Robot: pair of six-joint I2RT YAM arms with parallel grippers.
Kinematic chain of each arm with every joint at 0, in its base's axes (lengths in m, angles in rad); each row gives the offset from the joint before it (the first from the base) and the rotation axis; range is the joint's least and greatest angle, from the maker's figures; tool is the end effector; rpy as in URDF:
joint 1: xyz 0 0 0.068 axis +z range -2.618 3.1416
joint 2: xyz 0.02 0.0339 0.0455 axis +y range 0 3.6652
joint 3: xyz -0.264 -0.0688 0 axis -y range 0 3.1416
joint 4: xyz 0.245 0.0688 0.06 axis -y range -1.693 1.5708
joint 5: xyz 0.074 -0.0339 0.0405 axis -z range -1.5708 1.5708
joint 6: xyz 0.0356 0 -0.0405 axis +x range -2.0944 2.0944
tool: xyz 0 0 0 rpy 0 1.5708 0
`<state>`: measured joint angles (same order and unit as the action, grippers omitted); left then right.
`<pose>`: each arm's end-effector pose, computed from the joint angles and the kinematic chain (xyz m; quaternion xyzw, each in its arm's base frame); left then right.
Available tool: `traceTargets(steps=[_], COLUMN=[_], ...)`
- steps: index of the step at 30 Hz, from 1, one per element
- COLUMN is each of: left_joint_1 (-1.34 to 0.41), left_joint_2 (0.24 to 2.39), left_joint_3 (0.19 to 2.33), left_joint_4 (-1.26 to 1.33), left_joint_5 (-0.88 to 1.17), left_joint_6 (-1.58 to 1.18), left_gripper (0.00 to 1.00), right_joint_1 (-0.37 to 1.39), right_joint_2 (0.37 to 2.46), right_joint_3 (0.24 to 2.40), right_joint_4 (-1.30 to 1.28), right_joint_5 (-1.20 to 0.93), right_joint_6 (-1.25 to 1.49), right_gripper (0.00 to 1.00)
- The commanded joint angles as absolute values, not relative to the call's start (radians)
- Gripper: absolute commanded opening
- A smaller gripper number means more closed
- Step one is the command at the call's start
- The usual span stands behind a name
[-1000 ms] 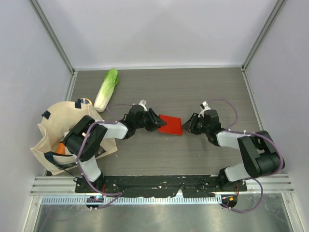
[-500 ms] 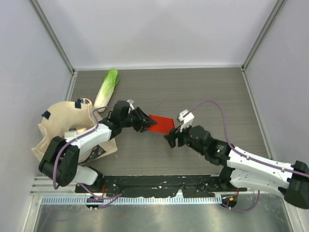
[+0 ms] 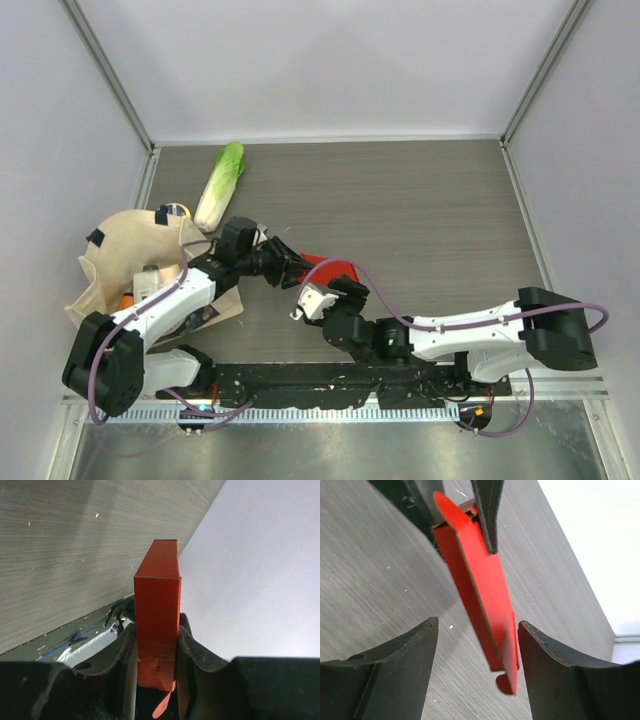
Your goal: Fold the paper box
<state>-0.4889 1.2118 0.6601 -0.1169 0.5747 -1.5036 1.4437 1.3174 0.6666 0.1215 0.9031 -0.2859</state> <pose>0.2106 -0.1340 0.2190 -0.3113 0.8144 -0.4896 0.0131 0.0617 0.2623 0.2199 -0.4531 0.6716 -0.0719 0.5818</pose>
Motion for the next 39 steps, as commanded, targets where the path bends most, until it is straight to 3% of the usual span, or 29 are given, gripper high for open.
traceTargets(steps=[1,12,14,18,22,29,34,39], left_joint_1=[-0.486,-0.485,-0.485,-0.485,-0.486,-0.486,-0.508,-0.658], left_joint_2=[1.196,1.220,1.229,1.238,1.175,0.961,0.922,1.005], left_joint_3=[0.707,0.680,0.683,0.768,0.831,0.775,0.736,0.729], left_joint_4=[-0.221,-0.134,-0.109,-0.161,-0.239,-0.218,-0.094,-0.011], left_joint_5=[0.641,0.676,0.693,0.640,0.477,0.186,0.257,0.245], left_joint_6=[-1.476,-1.508,-1.503,-1.320,-1.113,-0.846,-0.669,-0.506], left_gripper=[0.23,0.25,0.31,0.52,0.66,0.66,0.55,0.54], right_joint_1=[1.444,1.442,1.442,1.430,1.372,1.177,1.062,1.013], right_joint_2=[1.351,1.328,1.313,1.244,1.145,1.089,1.248,1.328], right_joint_3=[0.660,0.519,0.503,0.531,0.549,0.626,0.793,0.931], right_joint_4=[0.369,0.626,0.673,0.520,0.230,-0.106,-0.403,-0.528], right_joint_5=[1.060,1.052,1.054,1.006,0.823,0.427,0.171,0.069], right_joint_6=[-0.451,-0.521,-0.540,-0.421,-0.170,0.221,0.302,0.259], right_gripper=[0.69,0.44,0.38,0.26,0.25,0.22,0.21,0.21])
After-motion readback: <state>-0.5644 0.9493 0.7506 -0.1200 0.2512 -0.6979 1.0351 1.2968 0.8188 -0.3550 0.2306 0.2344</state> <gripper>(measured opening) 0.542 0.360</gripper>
